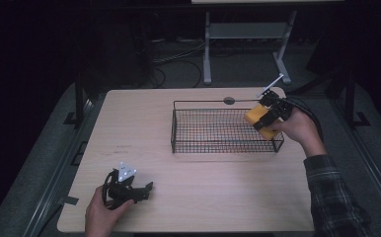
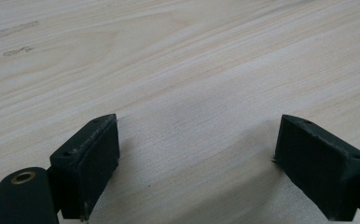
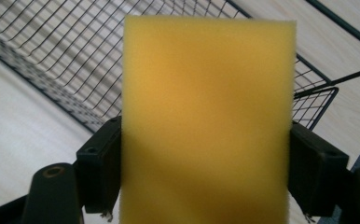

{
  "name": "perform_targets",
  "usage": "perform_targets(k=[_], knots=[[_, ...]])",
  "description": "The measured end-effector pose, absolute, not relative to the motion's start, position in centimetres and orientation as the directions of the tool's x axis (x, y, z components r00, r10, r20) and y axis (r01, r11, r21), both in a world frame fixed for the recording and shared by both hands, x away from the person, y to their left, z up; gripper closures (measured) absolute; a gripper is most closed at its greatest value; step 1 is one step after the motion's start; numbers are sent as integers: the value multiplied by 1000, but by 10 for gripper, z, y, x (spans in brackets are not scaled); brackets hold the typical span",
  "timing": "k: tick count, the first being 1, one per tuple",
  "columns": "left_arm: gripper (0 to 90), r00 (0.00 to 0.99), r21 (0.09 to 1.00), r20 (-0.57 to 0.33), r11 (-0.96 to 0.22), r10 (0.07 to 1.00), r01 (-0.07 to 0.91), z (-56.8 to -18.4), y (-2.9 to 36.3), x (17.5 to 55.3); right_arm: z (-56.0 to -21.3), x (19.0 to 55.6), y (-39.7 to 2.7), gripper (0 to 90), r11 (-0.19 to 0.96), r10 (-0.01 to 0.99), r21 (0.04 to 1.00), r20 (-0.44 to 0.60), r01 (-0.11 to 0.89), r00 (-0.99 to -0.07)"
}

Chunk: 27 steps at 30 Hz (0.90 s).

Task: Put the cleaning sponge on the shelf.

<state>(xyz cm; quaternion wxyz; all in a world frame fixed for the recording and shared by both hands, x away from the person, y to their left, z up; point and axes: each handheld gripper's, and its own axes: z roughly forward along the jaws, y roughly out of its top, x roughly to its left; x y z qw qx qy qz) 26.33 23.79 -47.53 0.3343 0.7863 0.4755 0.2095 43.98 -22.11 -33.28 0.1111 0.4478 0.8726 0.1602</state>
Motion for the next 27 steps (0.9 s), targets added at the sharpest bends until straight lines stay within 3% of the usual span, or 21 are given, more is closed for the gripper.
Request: perform_targets(k=[27], knots=[[129, 461, 723, 14, -327, 887, 608, -475, 238, 263, -382, 479, -222, 226, 490, 856, 343, -16, 801, -517]])
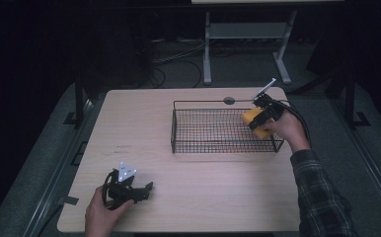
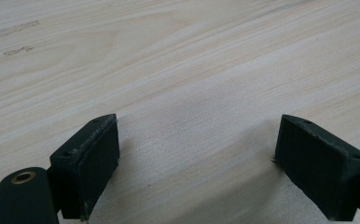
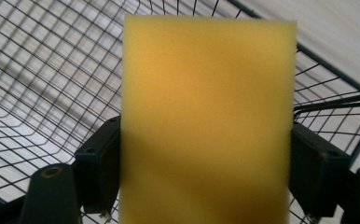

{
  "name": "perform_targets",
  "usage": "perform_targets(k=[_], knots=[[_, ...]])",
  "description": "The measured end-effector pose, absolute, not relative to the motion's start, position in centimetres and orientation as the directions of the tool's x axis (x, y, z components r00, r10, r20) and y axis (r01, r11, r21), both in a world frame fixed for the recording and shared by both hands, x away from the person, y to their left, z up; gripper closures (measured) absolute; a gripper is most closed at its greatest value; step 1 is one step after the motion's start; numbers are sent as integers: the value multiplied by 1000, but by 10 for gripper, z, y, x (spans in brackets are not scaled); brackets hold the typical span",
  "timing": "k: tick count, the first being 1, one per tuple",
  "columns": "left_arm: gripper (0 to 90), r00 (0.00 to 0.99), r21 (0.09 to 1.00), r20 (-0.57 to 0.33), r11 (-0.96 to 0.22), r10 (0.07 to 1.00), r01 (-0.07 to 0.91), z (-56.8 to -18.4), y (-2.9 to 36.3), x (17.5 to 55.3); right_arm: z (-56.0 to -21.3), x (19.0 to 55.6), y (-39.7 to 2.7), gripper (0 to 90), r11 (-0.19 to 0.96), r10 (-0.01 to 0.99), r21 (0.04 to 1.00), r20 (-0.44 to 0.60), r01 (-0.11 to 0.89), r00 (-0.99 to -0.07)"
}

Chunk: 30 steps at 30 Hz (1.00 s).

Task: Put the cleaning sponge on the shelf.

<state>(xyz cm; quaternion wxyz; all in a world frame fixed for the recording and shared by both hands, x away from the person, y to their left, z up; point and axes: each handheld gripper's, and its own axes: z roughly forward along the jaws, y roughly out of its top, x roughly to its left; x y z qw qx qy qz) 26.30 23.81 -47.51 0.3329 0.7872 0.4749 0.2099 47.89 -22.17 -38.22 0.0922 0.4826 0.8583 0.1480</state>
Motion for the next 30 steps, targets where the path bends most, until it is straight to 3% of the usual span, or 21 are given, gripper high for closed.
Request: perform_targets(k=[16, 30], knots=[[129, 460, 723, 14, -327, 888, 608, -475, 238, 263, -390, 479, -220, 182, 493, 855, 317, -5, 810, -519], [128, 460, 723, 14, -327, 888, 608, -475, 238, 263, -369, 463, -227, 174, 477, 854, 386, 7, 790, -520]])
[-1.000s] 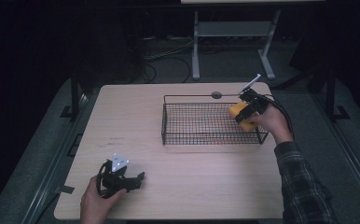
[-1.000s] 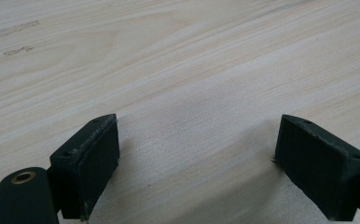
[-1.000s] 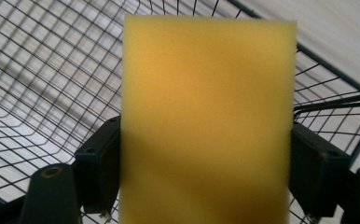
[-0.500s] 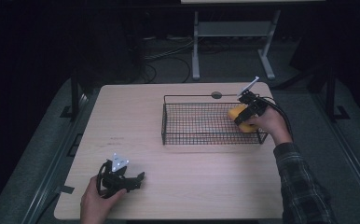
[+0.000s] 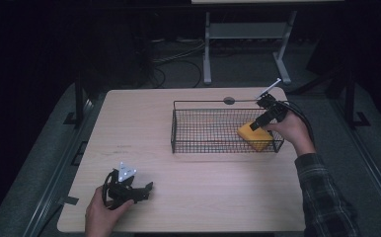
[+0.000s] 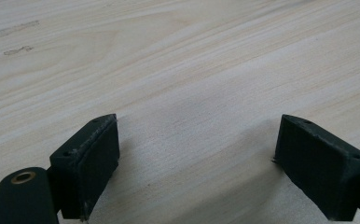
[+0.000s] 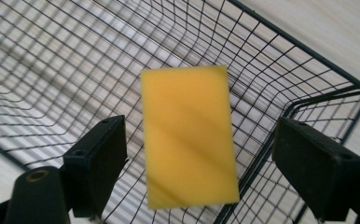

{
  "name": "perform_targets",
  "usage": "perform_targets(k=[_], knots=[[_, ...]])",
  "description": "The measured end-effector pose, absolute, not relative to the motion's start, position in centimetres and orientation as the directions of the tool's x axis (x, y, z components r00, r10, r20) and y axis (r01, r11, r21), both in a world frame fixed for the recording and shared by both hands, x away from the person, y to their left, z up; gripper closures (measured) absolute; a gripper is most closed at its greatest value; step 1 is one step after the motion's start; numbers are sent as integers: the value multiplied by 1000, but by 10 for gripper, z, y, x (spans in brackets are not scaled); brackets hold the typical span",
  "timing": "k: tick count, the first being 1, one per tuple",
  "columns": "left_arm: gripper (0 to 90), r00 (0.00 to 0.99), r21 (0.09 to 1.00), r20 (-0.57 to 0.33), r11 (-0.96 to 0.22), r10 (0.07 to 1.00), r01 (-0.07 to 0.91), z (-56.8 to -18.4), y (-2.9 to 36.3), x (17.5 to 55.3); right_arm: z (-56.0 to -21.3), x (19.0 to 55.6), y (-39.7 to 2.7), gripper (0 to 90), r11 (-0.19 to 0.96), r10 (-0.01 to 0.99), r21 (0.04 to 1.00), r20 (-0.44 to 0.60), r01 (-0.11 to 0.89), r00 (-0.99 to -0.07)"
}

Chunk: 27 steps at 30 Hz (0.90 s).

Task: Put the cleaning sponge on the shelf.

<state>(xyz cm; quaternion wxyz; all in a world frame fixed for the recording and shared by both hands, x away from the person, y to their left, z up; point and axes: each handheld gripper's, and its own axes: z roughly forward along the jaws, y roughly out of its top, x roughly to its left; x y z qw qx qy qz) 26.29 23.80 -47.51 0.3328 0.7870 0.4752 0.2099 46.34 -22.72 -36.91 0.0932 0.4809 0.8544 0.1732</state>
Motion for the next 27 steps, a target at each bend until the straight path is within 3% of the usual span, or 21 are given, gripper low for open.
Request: perform_targets(k=[13, 27], knots=[[127, 460, 724, 14, -326, 888, 608, -475, 238, 263, -349, 414, -243, 161, 468, 840, 473, 25, 746, -542], [127, 460, 724, 14, -326, 888, 608, -475, 238, 263, -356, 355, -257, 139, 463, 825, 542, 25, 701, -565]])
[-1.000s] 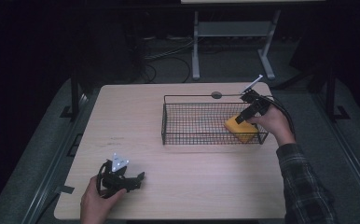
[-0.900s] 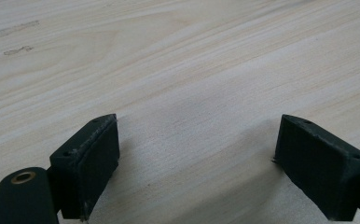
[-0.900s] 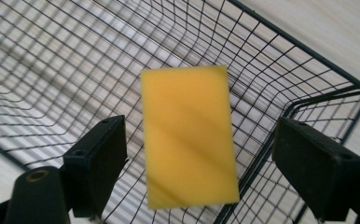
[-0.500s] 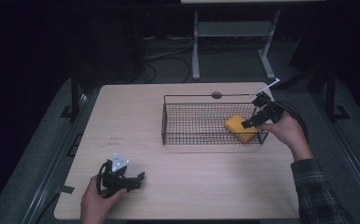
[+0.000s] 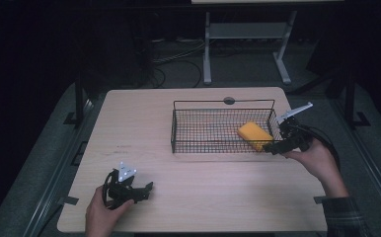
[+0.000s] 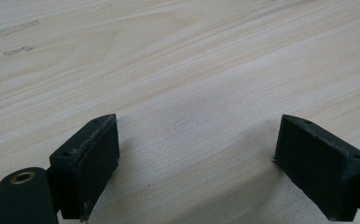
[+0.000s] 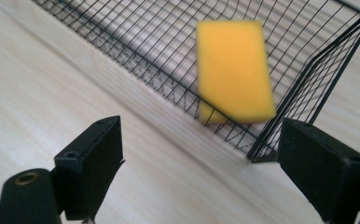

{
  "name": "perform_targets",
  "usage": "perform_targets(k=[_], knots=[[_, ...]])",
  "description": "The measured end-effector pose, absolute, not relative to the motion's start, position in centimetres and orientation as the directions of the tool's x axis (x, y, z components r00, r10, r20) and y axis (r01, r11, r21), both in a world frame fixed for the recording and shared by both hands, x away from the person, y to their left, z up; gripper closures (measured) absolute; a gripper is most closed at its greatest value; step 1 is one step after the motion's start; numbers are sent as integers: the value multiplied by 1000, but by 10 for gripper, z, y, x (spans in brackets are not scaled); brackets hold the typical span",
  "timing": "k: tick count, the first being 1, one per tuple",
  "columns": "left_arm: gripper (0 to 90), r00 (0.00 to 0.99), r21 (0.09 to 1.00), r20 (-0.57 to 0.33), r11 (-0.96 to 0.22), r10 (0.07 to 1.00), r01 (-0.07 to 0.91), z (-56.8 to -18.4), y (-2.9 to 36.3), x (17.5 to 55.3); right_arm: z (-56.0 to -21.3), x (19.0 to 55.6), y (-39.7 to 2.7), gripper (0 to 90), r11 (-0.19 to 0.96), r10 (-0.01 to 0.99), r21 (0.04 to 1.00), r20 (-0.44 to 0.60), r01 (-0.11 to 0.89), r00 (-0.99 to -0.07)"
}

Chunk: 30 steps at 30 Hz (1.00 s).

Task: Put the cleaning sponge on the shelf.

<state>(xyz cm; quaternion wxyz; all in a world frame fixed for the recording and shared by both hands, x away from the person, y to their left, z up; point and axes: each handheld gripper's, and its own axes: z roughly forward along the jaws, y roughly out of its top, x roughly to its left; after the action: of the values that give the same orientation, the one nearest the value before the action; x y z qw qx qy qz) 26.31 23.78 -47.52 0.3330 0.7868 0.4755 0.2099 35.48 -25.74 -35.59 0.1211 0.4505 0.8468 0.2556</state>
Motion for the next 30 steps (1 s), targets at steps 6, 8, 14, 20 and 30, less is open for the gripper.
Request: perform_targets(k=[6, 8, 14, 20, 30], knots=[[127, 459, 724, 14, -326, 888, 608, -475, 238, 263, -371, 333, -262, 137, 459, 819, 554, 39, 695, -572], [127, 460, 723, 14, -326, 888, 608, -475, 238, 263, -379, 327, -263, 137, 458, 819, 562, 35, 688, -573], [127, 459, 724, 13, -325, 888, 608, -475, 238, 263, -403, 312, -271, 132, 436, 830, 591, 29, 679, -557], [127, 460, 725, 14, -325, 888, 607, -475, 238, 263, -426, 299, -276, 131, 431, 832, 605, 22, 670, -555], [127, 462, 723, 16, -329, 887, 607, -475, 238, 263, -458, 279, -281, 118, 431, 841, 598, 5, 676, -540]])
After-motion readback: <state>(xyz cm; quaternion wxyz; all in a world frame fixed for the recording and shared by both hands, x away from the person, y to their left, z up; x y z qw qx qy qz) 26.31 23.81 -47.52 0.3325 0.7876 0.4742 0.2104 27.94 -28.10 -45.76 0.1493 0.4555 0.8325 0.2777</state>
